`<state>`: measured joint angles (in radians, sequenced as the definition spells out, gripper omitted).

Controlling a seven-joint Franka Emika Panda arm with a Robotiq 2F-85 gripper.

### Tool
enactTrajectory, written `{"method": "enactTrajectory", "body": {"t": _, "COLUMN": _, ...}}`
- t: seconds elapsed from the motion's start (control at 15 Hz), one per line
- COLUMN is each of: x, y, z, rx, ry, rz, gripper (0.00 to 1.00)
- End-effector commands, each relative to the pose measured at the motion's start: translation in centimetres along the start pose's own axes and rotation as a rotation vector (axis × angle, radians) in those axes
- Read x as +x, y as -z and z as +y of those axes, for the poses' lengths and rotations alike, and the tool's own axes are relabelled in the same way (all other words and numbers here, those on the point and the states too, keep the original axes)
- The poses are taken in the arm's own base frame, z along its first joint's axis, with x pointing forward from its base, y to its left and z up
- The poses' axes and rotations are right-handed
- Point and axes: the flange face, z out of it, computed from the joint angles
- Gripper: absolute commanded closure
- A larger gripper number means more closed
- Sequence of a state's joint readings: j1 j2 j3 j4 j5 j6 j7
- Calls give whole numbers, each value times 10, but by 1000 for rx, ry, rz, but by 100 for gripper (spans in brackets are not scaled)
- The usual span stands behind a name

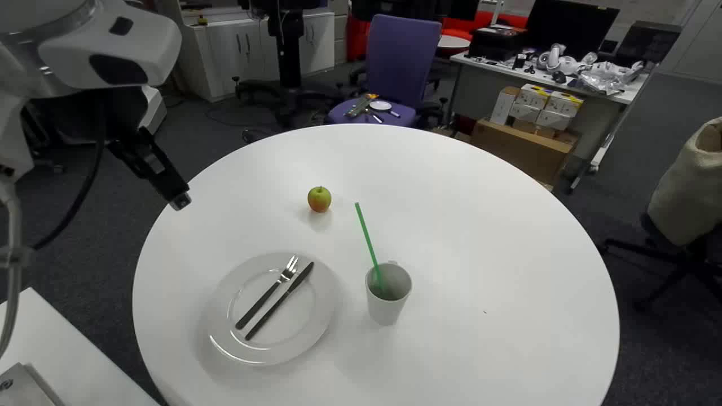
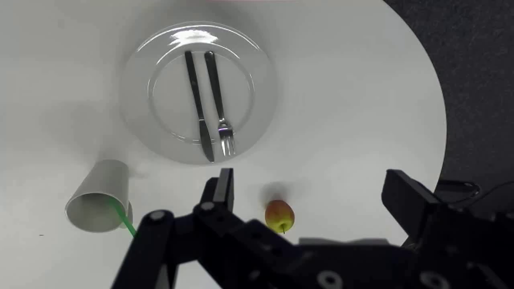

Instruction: Remove the straw from the cup and put it on the table

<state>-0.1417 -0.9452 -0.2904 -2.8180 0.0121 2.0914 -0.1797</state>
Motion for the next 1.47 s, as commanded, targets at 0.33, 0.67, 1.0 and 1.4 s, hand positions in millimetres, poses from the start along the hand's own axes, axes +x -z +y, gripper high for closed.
{"method": "enactTrajectory", "body": {"t": 0.33, "x": 0, "y": 0, "z": 0, "rx": 0, "ry": -1, "rz": -4, "gripper": 0}}
{"method": "enactTrajectory", "body": {"t": 0.67, "x": 15, "y": -10, "z": 11, "rx": -141, "ry": 20, "rz": 15, "gripper": 0}}
{"method": "enactTrajectory", "body": {"t": 1.0, "x": 43, "y": -29, "z": 42, "rx": -382, "ry": 105, "rz": 109, "gripper": 0}}
{"method": "enactTrajectory", "body": {"t": 1.4, "x": 67, "y": -51, "z": 65, "rx": -562, "ry": 214, "rz": 346, "gripper": 0}}
